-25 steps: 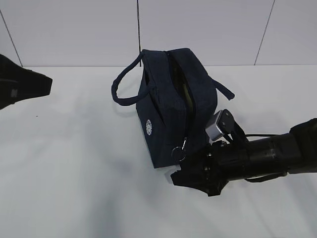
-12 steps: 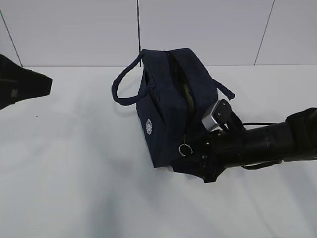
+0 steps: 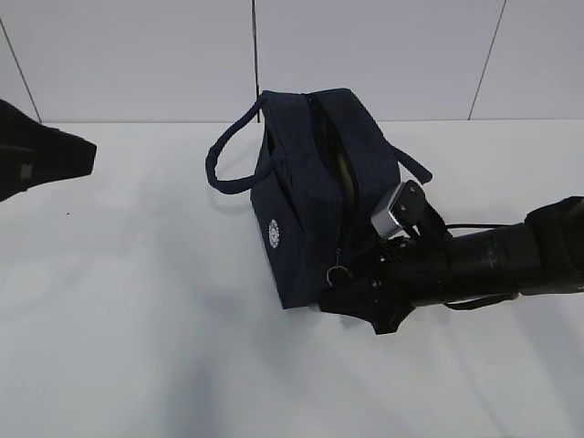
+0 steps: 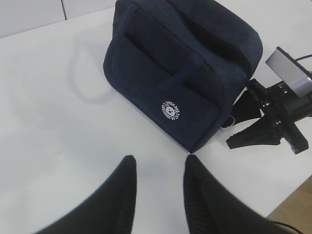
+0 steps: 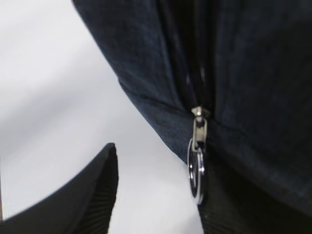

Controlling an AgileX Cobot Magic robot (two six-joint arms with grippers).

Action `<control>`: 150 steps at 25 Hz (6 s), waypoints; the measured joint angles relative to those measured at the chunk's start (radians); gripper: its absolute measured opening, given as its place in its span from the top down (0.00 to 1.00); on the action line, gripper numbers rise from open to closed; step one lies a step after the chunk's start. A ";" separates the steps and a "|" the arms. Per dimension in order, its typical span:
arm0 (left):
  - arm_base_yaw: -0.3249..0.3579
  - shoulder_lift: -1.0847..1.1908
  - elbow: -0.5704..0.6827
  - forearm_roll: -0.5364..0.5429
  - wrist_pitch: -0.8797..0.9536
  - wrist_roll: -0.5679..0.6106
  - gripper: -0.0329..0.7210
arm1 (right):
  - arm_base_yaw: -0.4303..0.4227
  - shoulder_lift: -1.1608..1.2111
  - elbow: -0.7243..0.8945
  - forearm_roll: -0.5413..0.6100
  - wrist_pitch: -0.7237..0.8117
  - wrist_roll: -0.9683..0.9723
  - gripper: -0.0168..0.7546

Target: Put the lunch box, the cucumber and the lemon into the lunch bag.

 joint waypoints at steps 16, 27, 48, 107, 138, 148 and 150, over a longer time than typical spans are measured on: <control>0.000 0.000 0.000 0.000 0.009 0.000 0.64 | 0.000 0.000 0.000 0.000 0.002 0.000 0.98; 0.000 0.000 0.000 0.002 0.009 0.000 0.64 | 0.000 0.000 0.000 0.000 0.044 0.109 0.98; 0.000 0.000 0.000 0.002 0.009 0.000 0.64 | 0.000 -0.163 0.000 -0.217 0.154 0.346 0.98; 0.000 0.429 0.000 -1.183 -0.004 1.126 0.41 | 0.000 -0.353 -0.179 -0.212 -0.056 0.462 0.98; -0.079 0.695 -0.137 -1.294 -0.121 1.293 0.47 | 0.000 -0.353 -0.179 -0.212 -0.056 0.460 0.98; -0.079 0.696 -0.137 -1.335 -0.116 1.295 0.95 | 0.000 -0.353 -0.179 -0.212 -0.056 0.464 0.98; -0.079 0.696 -0.137 -1.335 -0.107 1.295 0.95 | 0.000 -0.353 -0.179 -0.212 -0.056 0.464 0.98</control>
